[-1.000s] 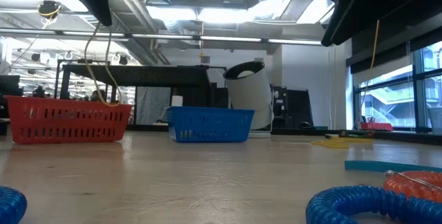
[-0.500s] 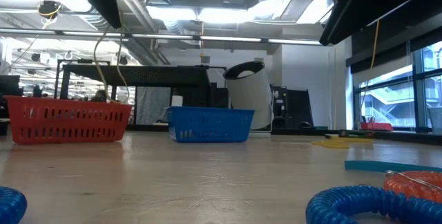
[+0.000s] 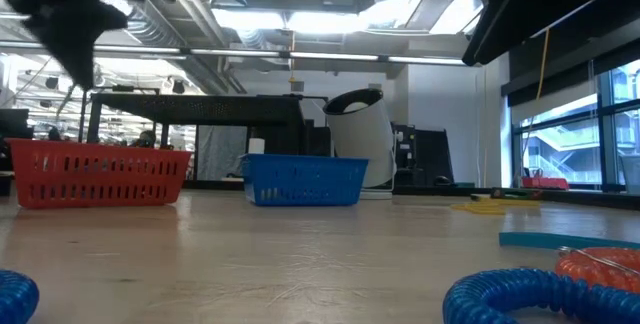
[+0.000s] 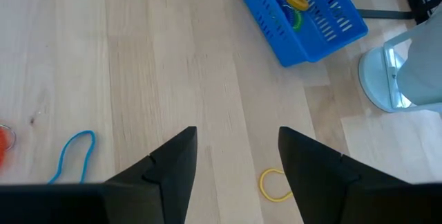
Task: Pick & Place Office Desk Supplies
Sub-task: Put the yellow rubber band into the red bin
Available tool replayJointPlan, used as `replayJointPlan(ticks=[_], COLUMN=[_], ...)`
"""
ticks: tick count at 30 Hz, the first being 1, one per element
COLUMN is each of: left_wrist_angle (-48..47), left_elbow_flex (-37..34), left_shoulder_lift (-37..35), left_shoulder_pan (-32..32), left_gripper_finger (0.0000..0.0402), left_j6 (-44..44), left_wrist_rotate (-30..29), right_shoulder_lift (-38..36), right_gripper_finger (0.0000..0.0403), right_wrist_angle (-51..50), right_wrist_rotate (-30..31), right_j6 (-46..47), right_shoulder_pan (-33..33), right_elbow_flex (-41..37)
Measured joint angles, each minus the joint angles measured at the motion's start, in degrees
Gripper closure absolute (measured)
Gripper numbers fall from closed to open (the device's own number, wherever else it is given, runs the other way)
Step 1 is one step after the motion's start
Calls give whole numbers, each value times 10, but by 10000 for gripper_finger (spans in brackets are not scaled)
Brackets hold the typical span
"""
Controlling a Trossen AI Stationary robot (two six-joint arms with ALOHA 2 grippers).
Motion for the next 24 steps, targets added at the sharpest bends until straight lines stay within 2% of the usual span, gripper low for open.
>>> replayJointPlan(ticks=[5, 14, 19, 24], left_wrist_angle=[73, 93, 102, 136], left_elbow_flex=[-27, -27, -27, -27], left_shoulder_lift=[0, 0, 0, 0], left_shoulder_pan=[-22, -38, -37, -32], left_gripper_finger=[397, 388, 352, 300], left_j6=[-11, -41, -57, -25], left_wrist_rotate=[-6, -34, -26, -31], right_shoulder_lift=[0, 0, 0, 0], right_gripper_finger=[198, 197, 197, 197], right_wrist_angle=[0, 0, 0, 0], right_wrist_rotate=[0, 1, 9, 8], right_j6=[0, 4, 30, 30], right_shoulder_pan=[-6, -8, -11, -16], right_elbow_flex=[0, 0, 0, 0])
